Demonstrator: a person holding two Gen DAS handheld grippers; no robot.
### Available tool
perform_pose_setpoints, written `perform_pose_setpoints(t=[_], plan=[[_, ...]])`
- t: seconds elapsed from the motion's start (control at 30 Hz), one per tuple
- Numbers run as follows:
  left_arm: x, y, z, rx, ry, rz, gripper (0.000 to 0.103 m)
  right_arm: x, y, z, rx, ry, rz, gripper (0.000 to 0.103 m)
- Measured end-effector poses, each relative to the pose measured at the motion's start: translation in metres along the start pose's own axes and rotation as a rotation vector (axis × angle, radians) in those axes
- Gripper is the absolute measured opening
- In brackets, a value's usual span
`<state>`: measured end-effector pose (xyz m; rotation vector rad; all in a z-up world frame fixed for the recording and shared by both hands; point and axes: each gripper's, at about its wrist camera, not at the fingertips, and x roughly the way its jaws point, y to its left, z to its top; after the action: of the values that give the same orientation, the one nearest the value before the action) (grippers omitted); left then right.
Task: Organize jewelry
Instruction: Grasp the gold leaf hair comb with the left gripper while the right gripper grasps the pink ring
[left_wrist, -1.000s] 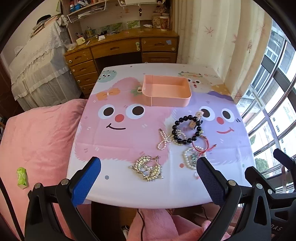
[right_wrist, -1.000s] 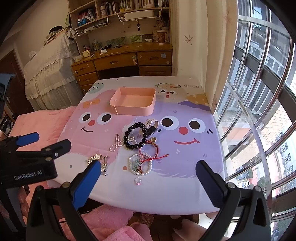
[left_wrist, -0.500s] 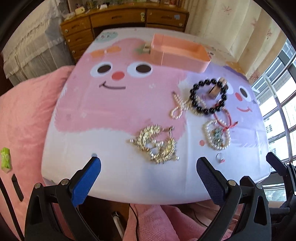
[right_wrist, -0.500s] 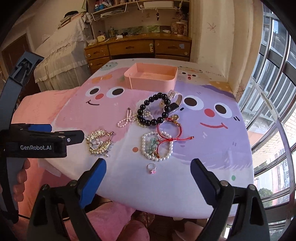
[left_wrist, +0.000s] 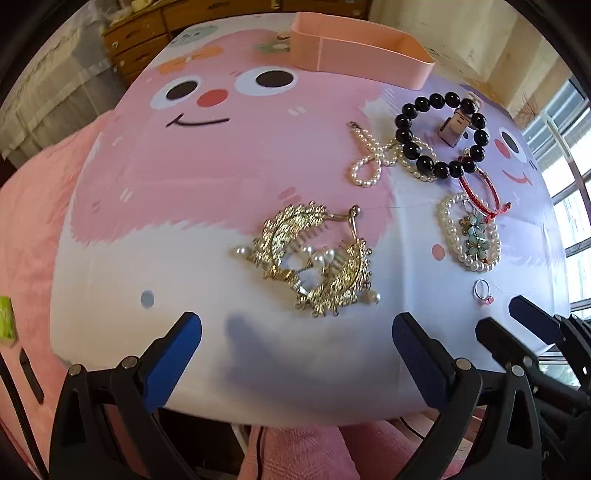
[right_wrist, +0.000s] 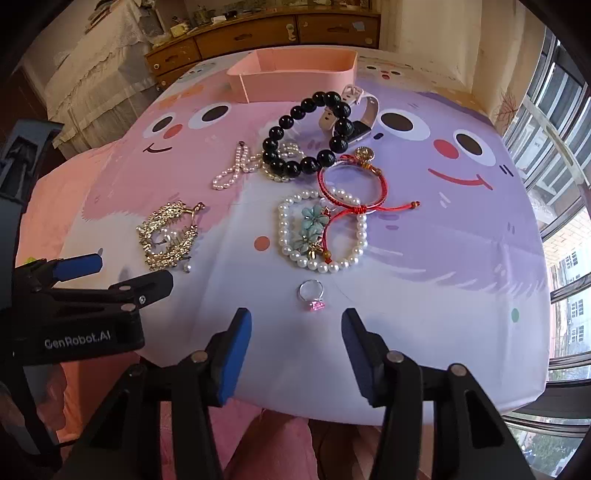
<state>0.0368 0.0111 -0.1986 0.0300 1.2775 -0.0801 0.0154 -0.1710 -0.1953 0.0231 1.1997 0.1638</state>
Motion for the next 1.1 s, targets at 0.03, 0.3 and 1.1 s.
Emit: perform_pose_setpoints(t=[0.03,0.3,1.1], plan=[[0.001,-0.002,0.0,0.01,-0.015,0.003,0.102,0.003,-0.001,0.002,0.008,0.004,-0.007,0.042],[0.009,-0.003,0.018,-0.001,-0.031,-0.039,0.102,0.018,-0.005,0.009,0.03,0.038,-0.013,0.03],[0.028,0.01,0.05,-0.021,-0.042,-0.003,0.073,0.021,-0.012,0.015,0.017,0.059,-0.01,0.008]])
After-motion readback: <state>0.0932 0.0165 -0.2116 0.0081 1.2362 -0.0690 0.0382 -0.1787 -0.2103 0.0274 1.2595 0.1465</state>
